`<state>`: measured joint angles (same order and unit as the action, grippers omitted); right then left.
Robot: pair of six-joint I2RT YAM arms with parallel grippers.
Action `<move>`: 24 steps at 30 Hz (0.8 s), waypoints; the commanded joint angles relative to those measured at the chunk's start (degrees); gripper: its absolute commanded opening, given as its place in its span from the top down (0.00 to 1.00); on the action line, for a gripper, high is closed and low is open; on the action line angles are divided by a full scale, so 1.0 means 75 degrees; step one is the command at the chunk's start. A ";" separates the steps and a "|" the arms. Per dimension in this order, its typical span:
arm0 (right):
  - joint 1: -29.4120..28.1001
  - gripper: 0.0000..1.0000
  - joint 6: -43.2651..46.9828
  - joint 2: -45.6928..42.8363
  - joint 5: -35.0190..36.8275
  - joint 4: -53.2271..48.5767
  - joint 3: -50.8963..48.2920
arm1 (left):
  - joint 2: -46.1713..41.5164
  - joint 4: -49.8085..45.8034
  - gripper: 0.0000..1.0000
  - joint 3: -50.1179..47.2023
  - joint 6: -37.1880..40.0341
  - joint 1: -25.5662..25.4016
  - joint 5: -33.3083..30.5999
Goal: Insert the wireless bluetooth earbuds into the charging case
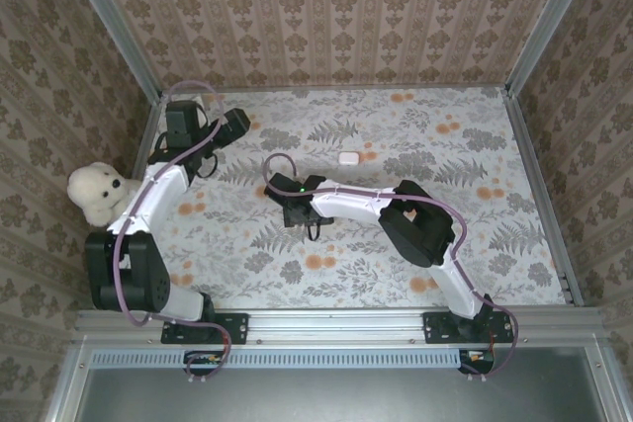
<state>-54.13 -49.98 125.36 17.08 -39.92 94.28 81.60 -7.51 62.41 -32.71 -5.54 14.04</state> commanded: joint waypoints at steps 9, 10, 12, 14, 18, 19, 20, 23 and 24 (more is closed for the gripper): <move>0.0054 0.22 -0.1021 0.0738 -0.0228 -0.1617 0.1304 | -0.0814 0.0610 0.00 -0.0325 -0.0641 0.0625 0.0040; 0.0057 0.22 -0.1074 0.0811 -0.0176 -0.1756 0.1397 | -0.0817 0.0550 0.00 -0.0301 -0.0549 0.0619 0.0040; 0.0077 0.22 -0.1190 0.0917 -0.0131 -0.1934 0.1519 | -0.0814 0.0499 0.00 -0.0277 -0.0436 0.0601 0.0044; 0.0091 0.22 -0.1319 0.0979 -0.0083 -0.2032 0.1567 | -0.0824 0.0499 0.00 -0.0279 -0.0368 0.0586 0.0026; 0.0125 0.23 -0.1339 0.1051 -0.0063 -0.1991 0.1533 | -0.0780 0.0543 0.00 -0.0283 -0.0293 0.0521 0.0060; 0.0133 0.23 -0.1331 0.1071 -0.0044 -0.1967 0.1520 | -0.0750 0.0527 0.00 -0.0276 -0.0279 0.0505 0.0092; 0.0144 0.23 -0.1325 0.1084 -0.0039 -0.1952 0.1508 | -0.0718 0.0518 0.00 -0.0262 -0.0278 0.0493 0.0107; 0.0184 0.24 -0.1254 0.1156 -0.0033 -0.1898 0.1515 | -0.0645 0.0519 0.00 -0.0303 -0.0302 0.0446 0.0161; 0.0191 0.25 -0.1218 0.1171 -0.0025 -0.1869 0.1504 | -0.0647 0.0536 0.00 -0.0328 -0.0313 0.0444 0.0175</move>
<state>-53.67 -58.74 131.44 15.79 -50.54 105.10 76.40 -4.25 60.62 -35.97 -1.85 14.09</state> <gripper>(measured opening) 0.757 0.999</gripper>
